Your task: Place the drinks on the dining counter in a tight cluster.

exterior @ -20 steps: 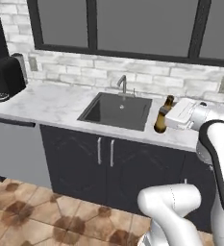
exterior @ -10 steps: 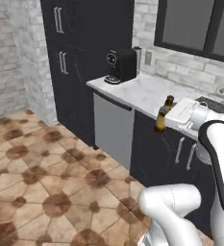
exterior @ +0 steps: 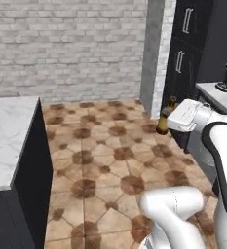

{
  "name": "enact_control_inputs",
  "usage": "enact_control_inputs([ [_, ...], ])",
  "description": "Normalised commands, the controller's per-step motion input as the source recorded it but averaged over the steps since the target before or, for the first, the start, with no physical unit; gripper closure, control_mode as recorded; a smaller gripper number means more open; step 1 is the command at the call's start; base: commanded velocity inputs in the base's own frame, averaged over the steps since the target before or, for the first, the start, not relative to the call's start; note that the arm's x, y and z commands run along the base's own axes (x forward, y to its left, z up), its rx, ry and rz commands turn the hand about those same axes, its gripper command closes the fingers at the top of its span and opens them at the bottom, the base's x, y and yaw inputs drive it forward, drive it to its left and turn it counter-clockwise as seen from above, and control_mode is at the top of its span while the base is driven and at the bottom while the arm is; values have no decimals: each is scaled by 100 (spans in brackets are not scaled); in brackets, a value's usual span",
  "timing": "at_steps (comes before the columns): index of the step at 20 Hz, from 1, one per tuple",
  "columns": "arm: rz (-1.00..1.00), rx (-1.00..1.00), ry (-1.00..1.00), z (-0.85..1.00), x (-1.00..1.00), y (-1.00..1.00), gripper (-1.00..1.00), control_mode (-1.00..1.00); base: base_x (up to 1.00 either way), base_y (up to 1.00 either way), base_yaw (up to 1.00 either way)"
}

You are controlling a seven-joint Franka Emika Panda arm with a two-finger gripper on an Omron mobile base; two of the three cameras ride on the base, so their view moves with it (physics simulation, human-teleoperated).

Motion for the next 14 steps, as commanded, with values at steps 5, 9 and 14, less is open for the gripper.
enact_control_inputs([
  [5, 0, 0, 0, 0, 0, 0, 100, 100, 6, 57, 85],
  [9, 0, 0, 0, 0, 0, 0, 100, 100, 17, 19, 30],
  [14, 0, 0, 0, 0, 0, 0, 100, 100, 3, 90, 0],
])
